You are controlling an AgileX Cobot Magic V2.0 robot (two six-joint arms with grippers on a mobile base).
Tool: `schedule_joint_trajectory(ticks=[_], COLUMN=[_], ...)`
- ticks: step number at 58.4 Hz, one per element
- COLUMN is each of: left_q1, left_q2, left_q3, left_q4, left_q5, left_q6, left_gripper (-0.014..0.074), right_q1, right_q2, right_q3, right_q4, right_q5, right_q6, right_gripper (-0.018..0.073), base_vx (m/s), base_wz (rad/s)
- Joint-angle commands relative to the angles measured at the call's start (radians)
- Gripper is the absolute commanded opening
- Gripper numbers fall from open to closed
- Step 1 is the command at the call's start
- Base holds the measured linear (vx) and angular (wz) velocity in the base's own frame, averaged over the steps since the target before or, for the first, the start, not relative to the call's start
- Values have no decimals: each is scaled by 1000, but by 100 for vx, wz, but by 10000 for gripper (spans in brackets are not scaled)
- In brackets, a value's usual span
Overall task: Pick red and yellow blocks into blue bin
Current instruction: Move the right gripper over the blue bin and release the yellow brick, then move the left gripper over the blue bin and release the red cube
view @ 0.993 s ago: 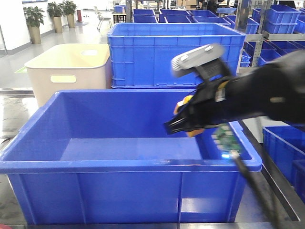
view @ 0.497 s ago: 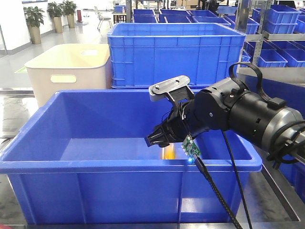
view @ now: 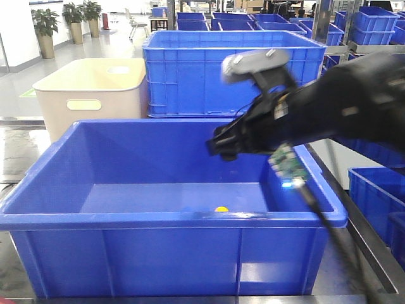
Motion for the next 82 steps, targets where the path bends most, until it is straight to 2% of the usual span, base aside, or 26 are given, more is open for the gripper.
schedule_joint_trajectory(ticks=[1, 10, 25, 44, 58, 70, 82], left_q1=[-2, -2, -2, -2, -2, -2, -2], left_q2=[-6, -6, -6, -6, -6, 83, 272], left_q3=[-25, -25, -25, -25, -55, -234, -399], left_q4=[-23, -23, -23, -23, -23, -2, 14], left_q5=[-60, -60, -60, -74, -103, -110, -216], left_q6=[-4, -4, -4, -4, -2, -2, -3], left_gripper=[234, 234, 234, 234, 234, 237, 256], right_q1=[0, 0, 0, 0, 0, 0, 0], right_q2=[-138, -334, -614, -872, -982, -990, -990], right_q3=[71, 321, 669, 999, 1074, 1074, 1074], right_q4=[37, 60, 61, 128, 131, 131, 131], right_q5=[-114, -178, -182, -191, -243, -268, -289], right_q6=[-50, -89, -87, -87, -87, -87, -87], right_gripper=[534, 515, 513, 513, 513, 512, 512], base_vx=[0, 0, 0, 0, 0, 0, 0], base_wz=[0, 0, 0, 0, 0, 0, 0])
